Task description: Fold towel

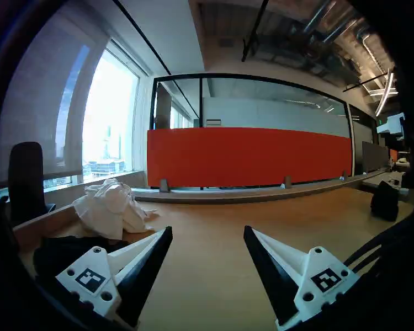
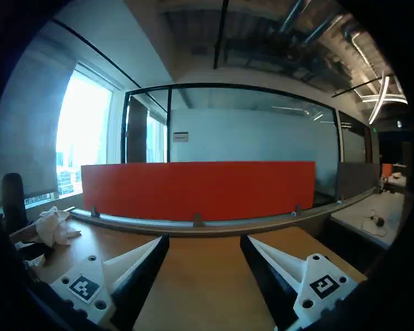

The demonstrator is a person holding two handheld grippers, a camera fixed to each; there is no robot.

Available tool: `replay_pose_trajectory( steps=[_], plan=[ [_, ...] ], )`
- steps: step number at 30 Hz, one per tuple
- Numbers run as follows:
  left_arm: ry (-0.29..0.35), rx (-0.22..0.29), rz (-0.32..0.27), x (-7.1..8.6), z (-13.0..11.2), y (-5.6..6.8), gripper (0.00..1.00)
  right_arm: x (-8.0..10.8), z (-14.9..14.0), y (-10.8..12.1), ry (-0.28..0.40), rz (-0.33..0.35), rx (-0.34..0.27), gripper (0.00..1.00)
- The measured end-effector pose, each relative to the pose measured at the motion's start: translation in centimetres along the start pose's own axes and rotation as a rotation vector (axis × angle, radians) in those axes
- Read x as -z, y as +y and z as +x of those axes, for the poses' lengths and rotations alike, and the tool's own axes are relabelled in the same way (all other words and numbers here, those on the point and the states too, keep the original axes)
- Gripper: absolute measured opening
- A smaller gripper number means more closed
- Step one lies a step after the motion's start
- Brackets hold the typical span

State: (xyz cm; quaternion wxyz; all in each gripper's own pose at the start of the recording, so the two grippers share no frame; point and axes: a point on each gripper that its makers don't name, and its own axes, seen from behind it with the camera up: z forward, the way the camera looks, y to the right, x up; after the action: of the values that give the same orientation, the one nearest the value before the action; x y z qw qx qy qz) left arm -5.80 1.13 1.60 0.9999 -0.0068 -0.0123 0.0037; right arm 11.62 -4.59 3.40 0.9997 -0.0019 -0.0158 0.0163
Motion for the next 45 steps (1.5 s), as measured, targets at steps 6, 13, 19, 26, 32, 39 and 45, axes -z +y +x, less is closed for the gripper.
replay_pose_trajectory(
  steps=[6, 13, 19, 26, 32, 39, 45],
  plan=[
    [0.004, -0.002, 0.008, 0.4, -0.9, 0.0, 0.96, 0.2, -0.5, 0.6, 0.003, -0.002, -0.003, 1.00],
    [0.010, 0.002, 0.012, 0.6, -1.5, 0.0, 0.96, 0.8, -1.5, 1.5, 0.000, -0.009, -0.012, 0.99],
    [0.023, 0.004, 0.005, 0.7, -1.4, 0.1, 0.96, 1.1, -1.6, 1.9, -0.003, -0.013, -0.010, 0.99],
    [0.024, 0.003, 0.005, 0.8, -1.4, 0.1, 0.96, 1.5, -1.3, 2.3, 0.001, -0.020, -0.009, 0.99],
    [0.025, 0.003, 0.005, 0.7, -1.5, 0.1, 0.96, 1.3, -1.2, 2.4, 0.006, -0.023, -0.003, 0.99],
    [0.025, 0.003, 0.005, 0.7, -1.6, 0.1, 0.96, 0.8, -0.5, 3.4, 0.047, -0.035, 0.011, 0.99],
    [0.025, 0.002, 0.006, 0.7, -1.8, 0.2, 0.96, 0.7, -1.3, 4.3, 0.075, -0.039, -0.012, 1.00]
  ],
)
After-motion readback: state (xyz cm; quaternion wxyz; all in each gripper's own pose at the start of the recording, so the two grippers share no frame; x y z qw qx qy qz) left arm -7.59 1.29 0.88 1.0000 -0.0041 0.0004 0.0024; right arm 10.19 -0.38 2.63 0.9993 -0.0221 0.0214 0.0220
